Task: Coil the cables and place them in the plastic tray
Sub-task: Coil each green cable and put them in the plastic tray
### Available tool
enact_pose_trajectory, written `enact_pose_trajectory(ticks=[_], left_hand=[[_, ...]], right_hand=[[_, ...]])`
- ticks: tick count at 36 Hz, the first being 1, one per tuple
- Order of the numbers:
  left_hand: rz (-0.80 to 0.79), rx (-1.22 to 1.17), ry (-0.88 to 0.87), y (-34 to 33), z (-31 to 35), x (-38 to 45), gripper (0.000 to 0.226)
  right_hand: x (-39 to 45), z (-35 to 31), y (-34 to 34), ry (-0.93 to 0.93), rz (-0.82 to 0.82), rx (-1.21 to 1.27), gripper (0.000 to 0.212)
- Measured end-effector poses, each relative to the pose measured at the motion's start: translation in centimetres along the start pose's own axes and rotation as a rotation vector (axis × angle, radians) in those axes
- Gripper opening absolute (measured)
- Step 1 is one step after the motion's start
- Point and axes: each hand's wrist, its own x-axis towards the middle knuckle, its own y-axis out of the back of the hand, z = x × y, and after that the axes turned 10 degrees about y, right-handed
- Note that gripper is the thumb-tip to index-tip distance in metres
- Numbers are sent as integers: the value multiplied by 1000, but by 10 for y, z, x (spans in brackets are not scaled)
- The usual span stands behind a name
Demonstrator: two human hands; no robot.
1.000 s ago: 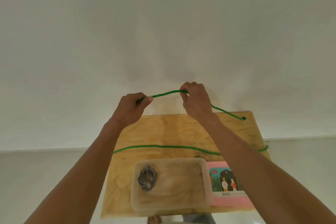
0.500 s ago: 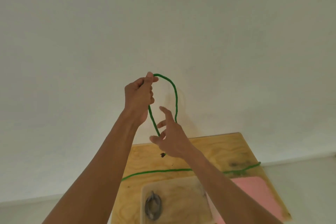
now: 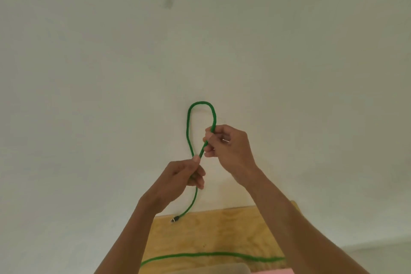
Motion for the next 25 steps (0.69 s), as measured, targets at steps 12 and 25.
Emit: enact_pose_trajectory(ticks=[12, 25], left_hand=[[96, 65, 17, -41, 17, -4, 55], [191, -281, 26, -63, 35, 9, 41]], right_hand=[[70, -38, 48, -8, 226, 304, 17], [46, 38, 51, 256, -356, -413, 42]])
